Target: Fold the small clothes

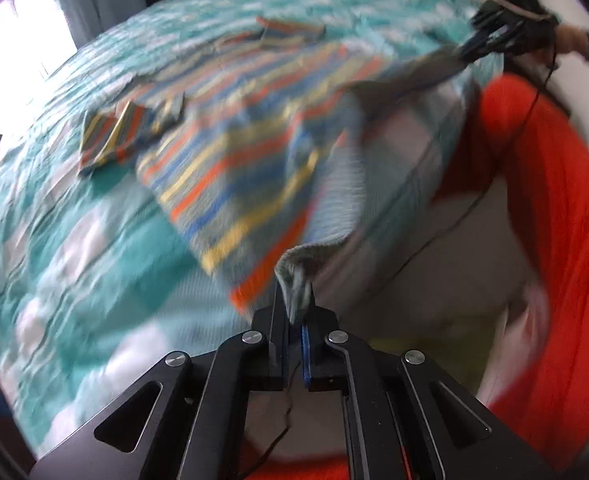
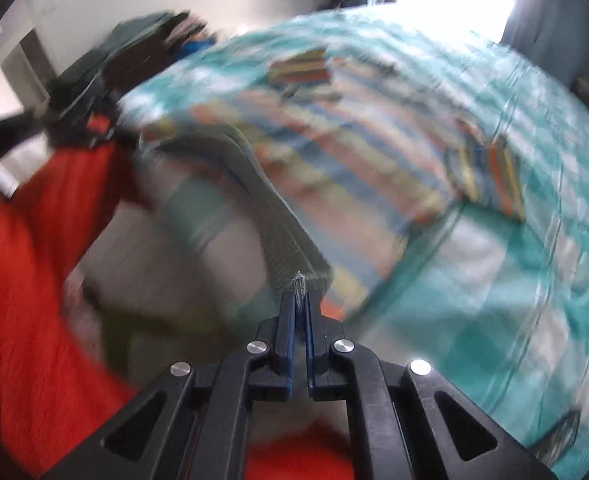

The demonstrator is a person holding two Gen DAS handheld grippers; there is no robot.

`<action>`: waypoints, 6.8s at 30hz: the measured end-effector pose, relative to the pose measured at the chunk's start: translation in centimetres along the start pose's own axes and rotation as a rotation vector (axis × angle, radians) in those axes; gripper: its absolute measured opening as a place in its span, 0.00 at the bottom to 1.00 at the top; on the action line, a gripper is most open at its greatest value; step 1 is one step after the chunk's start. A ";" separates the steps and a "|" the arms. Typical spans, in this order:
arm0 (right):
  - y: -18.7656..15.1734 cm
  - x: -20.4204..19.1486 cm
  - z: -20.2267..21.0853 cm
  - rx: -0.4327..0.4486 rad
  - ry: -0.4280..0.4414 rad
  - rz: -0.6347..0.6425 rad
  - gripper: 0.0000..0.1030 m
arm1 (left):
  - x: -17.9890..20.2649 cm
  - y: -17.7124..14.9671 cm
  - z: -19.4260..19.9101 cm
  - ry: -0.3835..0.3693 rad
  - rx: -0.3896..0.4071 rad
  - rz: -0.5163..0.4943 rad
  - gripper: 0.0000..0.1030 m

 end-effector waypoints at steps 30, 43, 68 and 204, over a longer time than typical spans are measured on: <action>-5.4 4.0 -11.2 -0.391 -0.076 -0.606 0.04 | -4.0 -2.0 -5.9 0.004 -0.027 0.568 0.04; -7.1 4.3 -8.3 -0.370 -0.190 -0.698 0.36 | -3.9 -3.8 -5.5 0.094 -0.075 0.674 0.37; 1.4 -0.3 -3.6 0.088 -0.318 -0.687 0.65 | -15.7 19.5 -7.7 0.343 0.093 0.244 0.71; 3.3 -1.9 -6.9 0.110 -0.430 -0.550 0.80 | -4.2 2.8 -3.4 0.298 0.315 0.647 0.98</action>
Point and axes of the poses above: each gripper's, at about its wrist camera, not at the fingertips, and z roughly against the way its jaws point, x to its right, y to its top, the point moved 9 cm from there along -z, roughly the way its jaws point, and after that the axes turned 14 degrees about -y, right-handed, at the moved point
